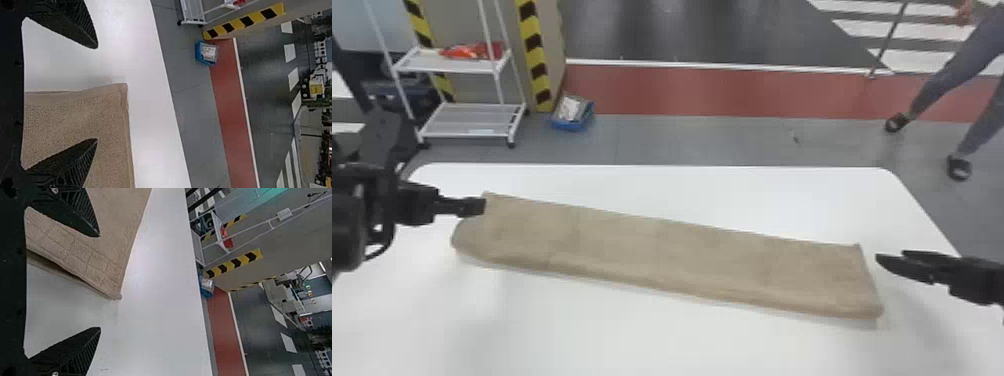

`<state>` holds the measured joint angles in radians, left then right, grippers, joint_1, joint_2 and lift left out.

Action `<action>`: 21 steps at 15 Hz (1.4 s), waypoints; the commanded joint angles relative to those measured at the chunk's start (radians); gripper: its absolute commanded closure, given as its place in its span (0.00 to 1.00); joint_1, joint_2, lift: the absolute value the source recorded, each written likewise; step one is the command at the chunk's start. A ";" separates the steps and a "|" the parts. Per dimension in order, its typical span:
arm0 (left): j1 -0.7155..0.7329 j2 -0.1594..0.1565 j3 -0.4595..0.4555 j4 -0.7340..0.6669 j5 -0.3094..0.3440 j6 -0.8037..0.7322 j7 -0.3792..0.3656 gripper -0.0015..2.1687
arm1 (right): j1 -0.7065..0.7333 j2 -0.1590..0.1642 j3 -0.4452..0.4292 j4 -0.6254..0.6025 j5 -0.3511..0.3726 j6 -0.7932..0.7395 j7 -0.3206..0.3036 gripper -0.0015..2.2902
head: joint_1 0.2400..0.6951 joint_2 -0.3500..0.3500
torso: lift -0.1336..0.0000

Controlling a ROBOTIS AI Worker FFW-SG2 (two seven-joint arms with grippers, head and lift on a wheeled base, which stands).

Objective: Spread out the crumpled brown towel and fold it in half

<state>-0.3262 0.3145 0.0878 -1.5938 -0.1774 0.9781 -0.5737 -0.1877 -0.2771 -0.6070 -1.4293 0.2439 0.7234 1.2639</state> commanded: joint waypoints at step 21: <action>-0.013 0.006 -0.005 0.011 -0.010 -0.006 0.002 0.02 | -0.013 0.003 0.013 0.000 0.014 -0.006 -0.011 0.01 | 1.00 0.41 | 0.07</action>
<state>-0.3403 0.3205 0.0830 -1.5850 -0.1867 0.9719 -0.5722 -0.2010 -0.2746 -0.5936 -1.4297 0.2559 0.7171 1.2532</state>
